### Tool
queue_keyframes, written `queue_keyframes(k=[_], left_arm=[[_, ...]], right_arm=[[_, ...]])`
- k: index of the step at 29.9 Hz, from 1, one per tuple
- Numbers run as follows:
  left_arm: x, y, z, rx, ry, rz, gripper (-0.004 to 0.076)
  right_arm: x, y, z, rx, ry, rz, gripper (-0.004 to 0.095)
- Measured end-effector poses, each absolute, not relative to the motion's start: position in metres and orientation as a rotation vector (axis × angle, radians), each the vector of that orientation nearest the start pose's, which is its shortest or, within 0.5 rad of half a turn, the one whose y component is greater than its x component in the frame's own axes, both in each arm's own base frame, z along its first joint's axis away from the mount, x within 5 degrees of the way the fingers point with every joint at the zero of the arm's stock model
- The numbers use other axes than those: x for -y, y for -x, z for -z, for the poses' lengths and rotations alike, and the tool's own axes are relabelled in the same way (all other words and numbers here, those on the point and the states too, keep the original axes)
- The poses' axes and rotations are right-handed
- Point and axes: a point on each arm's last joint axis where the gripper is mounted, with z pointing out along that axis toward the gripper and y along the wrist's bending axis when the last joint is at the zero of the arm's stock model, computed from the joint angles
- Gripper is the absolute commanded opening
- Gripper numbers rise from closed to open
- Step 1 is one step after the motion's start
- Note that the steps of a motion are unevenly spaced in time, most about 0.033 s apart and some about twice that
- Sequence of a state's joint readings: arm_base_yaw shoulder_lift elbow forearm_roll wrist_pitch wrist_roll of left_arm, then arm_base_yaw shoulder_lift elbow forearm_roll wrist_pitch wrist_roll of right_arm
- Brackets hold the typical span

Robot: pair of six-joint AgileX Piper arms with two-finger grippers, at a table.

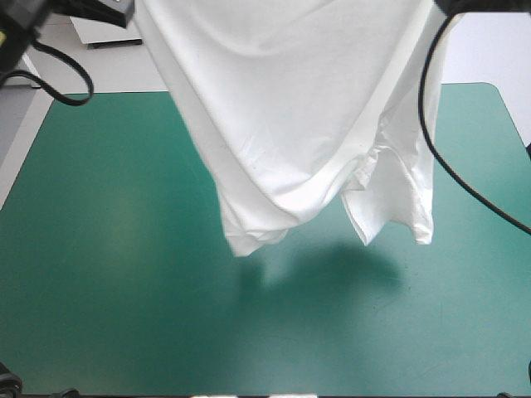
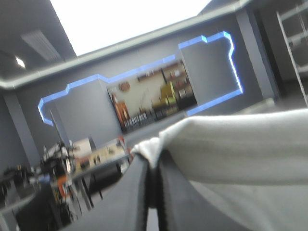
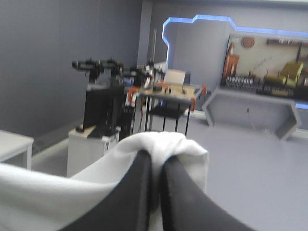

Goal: Fold the cloth

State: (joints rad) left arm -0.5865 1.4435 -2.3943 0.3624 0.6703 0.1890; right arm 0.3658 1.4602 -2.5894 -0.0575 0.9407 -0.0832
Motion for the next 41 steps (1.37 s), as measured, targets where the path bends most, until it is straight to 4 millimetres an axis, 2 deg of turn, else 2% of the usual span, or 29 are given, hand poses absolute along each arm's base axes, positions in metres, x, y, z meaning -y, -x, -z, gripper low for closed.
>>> queue_keyframes(k=[5, 9, 15, 18, 21, 23, 25, 26, 27, 29, 30, 33, 37, 41], left_arm=[[0.079, -0.137, -0.698, -0.854, -0.411, -0.001, -0.0009], [0.076, -0.116, -0.71, -0.713, -0.436, 0.04, -0.0009], [0.074, -0.105, -0.715, -0.646, -0.456, 0.056, -0.0009], [0.078, -0.112, -0.712, -0.682, -0.479, 0.038, -0.0009], [0.09, -0.138, -0.7, -0.796, -0.512, -0.006, -0.0009], [0.101, -0.165, -0.687, -0.92, -0.505, -0.026, -0.0009], [0.115, -0.204, -0.664, -1.095, -0.511, -0.077, -0.0009], [0.124, -0.226, -0.649, -1.187, -0.524, -0.101, -0.0009], [0.132, -0.25, -0.632, -1.282, -0.534, -0.122, -0.0009], [0.145, -0.291, -0.598, -1.439, -0.562, -0.149, -0.0009], [0.15, -0.317, -0.576, -1.528, -0.577, -0.157, -0.0009], [0.154, -0.37, -0.526, -1.695, -0.591, -0.165, -0.0009], [0.15, -0.429, -0.463, -1.869, -0.584, -0.137, -0.0009], [0.148, -0.473, -0.399, -2.02, -0.568, -0.072, -0.0009]], right_arm=[[-0.048, -0.117, -0.698, -1.064, 0.298, -0.231, -0.0012], [-0.048, -0.098, -0.708, -0.937, 0.318, -0.3, -0.0012], [-0.045, -0.084, -0.714, -0.866, 0.316, -0.34, -0.0012], [-0.044, -0.093, -0.712, -0.908, 0.282, -0.315, -0.0013], [-0.047, -0.125, -0.698, -1.078, 0.217, -0.277, -0.0015], [-0.052, -0.157, -0.682, -1.235, 0.186, -0.219, -0.0015], [-0.063, -0.2, -0.657, -1.42, 0.174, -0.172, -0.0015], [-0.068, -0.218, -0.646, -1.494, 0.171, -0.151, -0.0015], [-0.076, -0.245, -0.627, -1.601, 0.169, -0.119, -0.0017], [-0.086, -0.279, -0.601, -1.727, 0.161, -0.09, -0.0019], [-0.092, -0.302, -0.582, -1.806, 0.158, -0.066, -0.0019], [-0.097, -0.349, -0.539, -1.952, 0.136, -0.045, -0.0019], [-0.086, -0.405, -0.484, -2.114, 0.09, -0.064, -0.0019], [-0.068, -0.453, -0.426, -2.257, 0.053, -0.116, -0.0019]])
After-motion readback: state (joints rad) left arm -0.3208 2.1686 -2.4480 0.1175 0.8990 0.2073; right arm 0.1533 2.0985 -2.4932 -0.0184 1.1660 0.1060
